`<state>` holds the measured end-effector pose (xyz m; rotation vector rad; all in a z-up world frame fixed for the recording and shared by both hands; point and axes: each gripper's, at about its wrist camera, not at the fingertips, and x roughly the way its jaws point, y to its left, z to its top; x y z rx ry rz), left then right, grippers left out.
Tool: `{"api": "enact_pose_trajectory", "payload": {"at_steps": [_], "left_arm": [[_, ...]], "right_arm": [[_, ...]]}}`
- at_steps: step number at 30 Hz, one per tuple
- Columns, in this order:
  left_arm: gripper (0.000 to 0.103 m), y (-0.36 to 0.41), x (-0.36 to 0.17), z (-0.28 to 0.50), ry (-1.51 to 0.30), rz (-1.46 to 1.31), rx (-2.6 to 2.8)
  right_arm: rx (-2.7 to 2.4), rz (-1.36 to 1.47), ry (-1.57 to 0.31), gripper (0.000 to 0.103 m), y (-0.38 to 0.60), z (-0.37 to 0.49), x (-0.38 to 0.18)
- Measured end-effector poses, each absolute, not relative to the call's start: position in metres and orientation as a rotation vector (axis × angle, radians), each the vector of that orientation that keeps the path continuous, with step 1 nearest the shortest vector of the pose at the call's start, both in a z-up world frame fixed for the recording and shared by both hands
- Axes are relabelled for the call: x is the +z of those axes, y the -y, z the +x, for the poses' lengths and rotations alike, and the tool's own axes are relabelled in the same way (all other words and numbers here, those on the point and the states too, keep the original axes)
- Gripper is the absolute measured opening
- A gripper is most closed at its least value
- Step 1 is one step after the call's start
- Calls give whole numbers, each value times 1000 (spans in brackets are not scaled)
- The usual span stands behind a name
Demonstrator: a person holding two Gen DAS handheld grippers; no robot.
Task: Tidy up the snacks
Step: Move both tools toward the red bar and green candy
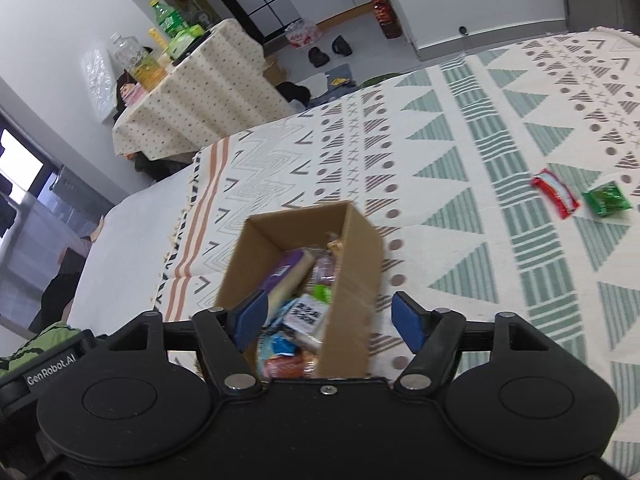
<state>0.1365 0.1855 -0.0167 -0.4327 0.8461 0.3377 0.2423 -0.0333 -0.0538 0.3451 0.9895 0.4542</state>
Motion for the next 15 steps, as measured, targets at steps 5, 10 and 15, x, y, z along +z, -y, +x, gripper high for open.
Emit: {"api": "enact_pose_trajectory", "payload": {"at_steps": [5, 10, 15], "left_arm": [[97, -159, -13, 143, -858, -418, 294], [103, -131, -10, 146, -870, -393, 259], [103, -107, -8, 150, -886, -392, 230]], "right_arm": [[435, 345, -966, 77, 59, 241, -51], [416, 341, -937, 89, 85, 239, -47], [402, 334, -917, 100, 109, 236, -46]]}}
